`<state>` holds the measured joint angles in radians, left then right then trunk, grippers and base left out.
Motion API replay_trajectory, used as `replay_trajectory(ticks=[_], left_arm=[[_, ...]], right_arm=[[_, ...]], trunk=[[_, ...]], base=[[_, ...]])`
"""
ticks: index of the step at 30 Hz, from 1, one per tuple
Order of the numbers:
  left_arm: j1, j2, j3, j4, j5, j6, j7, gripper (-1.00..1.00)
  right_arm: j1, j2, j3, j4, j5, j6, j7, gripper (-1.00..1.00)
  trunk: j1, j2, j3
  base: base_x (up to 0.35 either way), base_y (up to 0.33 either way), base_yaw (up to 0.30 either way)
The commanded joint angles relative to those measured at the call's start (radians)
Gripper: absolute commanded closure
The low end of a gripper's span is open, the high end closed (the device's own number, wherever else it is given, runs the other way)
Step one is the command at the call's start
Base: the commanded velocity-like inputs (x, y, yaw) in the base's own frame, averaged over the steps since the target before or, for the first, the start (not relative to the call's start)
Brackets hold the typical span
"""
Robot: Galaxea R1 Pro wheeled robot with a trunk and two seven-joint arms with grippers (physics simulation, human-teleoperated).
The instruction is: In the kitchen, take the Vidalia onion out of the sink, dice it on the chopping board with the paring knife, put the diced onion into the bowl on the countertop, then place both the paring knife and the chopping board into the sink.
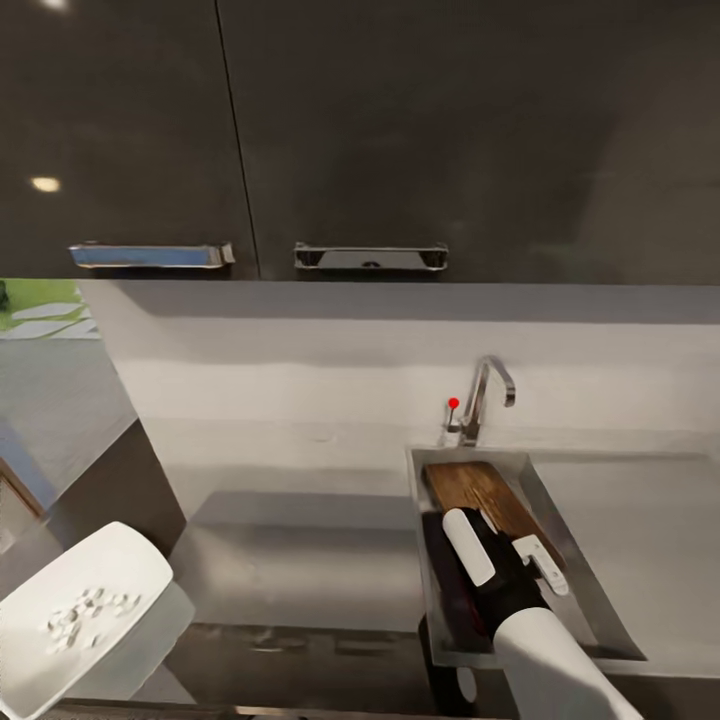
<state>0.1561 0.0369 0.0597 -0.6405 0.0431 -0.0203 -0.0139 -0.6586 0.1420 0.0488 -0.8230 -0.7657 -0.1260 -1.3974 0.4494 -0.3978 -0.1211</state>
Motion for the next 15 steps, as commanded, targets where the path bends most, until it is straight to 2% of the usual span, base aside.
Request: replay_trajectory(ticks=[1,4,9,15], left_arm=[[0.0,0.0,0.001,-0.001,0.004,-0.001,-0.001,-1.0],[0.0,0.0,0.001,-0.001,0.004,-0.001,-0.001,-1.0],[0.0,0.0,0.0,-0.001,0.004,-0.001,-0.001,-1.0],[0.0,0.0,0.0,-0.001,0.004,-0.001,-0.001,-1.0]], right_arm=[[-0.001,-0.002,0.003,0.003,-0.004,-0.011,-0.002,1.0],[-0.001,-0.005,0.002,0.03,-0.003,-0.015,0.002,1.0],[-0.001,-0.017,0.001,0.098,-0.004,-0.052,0.064,1.0],[-0.001,-0.026,0.0,0.114,-0.004,-0.061,0.081,1.0]], trunk=[[0.001,-0.002,-0.003],[0.001,-0.002,-0.008],[0.001,-0.002,-0.016],[0.001,-0.002,-0.025]], base=[[0.025,0.0,0.081],[0.008,0.0,0.082],[0.001,0.0,0.083],[0.0,-0.016,0.091]])
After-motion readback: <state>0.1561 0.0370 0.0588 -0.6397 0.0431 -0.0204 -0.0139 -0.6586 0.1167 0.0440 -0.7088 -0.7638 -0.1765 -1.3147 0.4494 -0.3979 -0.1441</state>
